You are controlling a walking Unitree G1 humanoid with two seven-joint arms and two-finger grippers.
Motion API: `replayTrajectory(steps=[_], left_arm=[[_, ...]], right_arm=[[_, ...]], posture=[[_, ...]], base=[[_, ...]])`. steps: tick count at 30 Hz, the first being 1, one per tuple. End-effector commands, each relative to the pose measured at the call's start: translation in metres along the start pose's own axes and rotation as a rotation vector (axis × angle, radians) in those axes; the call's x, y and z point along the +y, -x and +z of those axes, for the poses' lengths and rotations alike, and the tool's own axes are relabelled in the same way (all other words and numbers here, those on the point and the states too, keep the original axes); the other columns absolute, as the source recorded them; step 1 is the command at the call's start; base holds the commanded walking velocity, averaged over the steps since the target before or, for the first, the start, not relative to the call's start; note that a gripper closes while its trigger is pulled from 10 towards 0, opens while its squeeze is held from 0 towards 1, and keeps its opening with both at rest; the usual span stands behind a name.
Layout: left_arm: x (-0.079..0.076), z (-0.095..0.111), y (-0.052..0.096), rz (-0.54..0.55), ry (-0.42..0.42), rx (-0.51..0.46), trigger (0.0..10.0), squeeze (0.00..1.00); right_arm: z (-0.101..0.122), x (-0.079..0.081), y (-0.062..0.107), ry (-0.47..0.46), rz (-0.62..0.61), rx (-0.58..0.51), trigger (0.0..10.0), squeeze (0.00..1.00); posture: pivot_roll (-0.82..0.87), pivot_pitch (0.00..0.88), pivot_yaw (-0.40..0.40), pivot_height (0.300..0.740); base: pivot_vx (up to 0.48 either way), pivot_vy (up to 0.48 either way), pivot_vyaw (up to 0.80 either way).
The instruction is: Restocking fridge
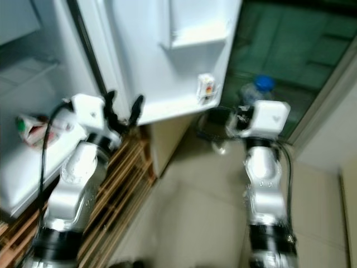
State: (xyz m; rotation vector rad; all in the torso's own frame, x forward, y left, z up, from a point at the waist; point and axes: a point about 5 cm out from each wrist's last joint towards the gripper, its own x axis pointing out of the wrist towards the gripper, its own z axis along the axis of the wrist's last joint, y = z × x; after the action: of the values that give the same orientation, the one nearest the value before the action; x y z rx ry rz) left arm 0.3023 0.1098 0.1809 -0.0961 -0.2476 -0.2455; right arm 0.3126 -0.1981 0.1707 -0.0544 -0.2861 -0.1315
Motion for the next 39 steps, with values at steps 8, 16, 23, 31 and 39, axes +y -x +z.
replayTrajectory(steps=[8,16,23,31,39], left_arm=[[0.013,-0.013,0.001,0.103,0.125,0.085,10.0,0.00],[-0.005,0.007,0.004,-0.018,0.018,-0.048,10.0,0.00],[0.001,0.011,0.005,0.024,0.027,-0.074,10.0,0.00],[0.000,0.011,0.006,0.022,0.011,-0.079,10.0,0.00],[0.001,0.011,0.007,0.033,0.027,-0.083,10.0,0.00]], right_arm=[[0.025,0.020,-0.024,-0.042,0.110,-0.054,10.0,0.00],[0.028,0.031,-0.031,-0.063,0.206,-0.052,10.0,0.00],[0.030,0.042,-0.035,-0.089,0.269,-0.042,10.0,0.00],[0.031,0.041,-0.040,-0.076,0.276,-0.046,10.0,0.00],[0.035,0.043,-0.042,-0.078,0.294,-0.053,10.0,0.00]], posture=[[-0.10,0.000,0.009,0.740],[-0.09,0.000,-0.002,0.740],[-0.08,0.000,-0.005,0.740],[-0.07,0.000,-0.012,0.740],[-0.07,0.000,-0.017,0.740]], base=[[0.000,0.000,0.00],[0.275,0.000,0.00],[0.453,0.000,0.00],[0.458,0.000,0.00],[0.480,0.000,0.00]])
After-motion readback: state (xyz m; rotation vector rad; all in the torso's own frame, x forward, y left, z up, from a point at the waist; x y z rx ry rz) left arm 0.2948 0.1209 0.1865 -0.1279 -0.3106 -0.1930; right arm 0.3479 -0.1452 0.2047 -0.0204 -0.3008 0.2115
